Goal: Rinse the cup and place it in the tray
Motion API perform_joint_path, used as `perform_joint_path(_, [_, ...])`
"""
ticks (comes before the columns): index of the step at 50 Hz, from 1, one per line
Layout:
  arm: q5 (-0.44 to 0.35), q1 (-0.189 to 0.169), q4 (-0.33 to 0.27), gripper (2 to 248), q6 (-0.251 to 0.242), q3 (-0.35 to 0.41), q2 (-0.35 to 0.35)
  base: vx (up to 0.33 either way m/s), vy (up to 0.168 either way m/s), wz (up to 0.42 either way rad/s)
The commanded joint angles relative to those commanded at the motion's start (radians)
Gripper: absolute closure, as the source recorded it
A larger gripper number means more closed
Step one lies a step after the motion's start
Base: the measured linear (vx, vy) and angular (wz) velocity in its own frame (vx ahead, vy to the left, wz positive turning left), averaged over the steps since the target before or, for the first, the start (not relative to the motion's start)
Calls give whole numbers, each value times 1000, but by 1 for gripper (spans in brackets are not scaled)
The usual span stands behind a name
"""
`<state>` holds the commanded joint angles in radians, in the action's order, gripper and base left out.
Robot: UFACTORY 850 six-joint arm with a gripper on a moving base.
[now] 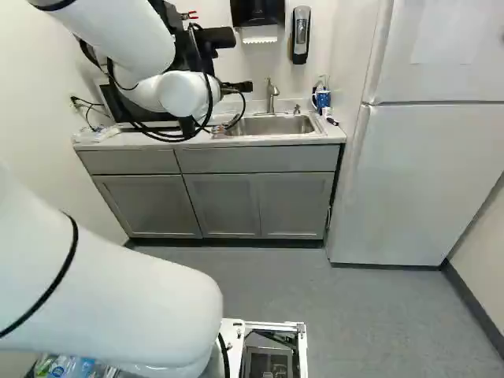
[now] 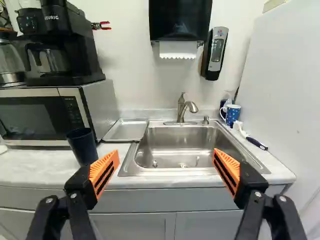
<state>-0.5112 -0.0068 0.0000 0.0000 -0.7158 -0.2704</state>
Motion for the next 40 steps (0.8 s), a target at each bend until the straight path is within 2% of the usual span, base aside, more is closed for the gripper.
perform_joint_path(10, [0,0,0,3,0,-23,2,0,0,0])
perform_joint_path(40, [0,0,0,3,0,-23,2,0,0,0])
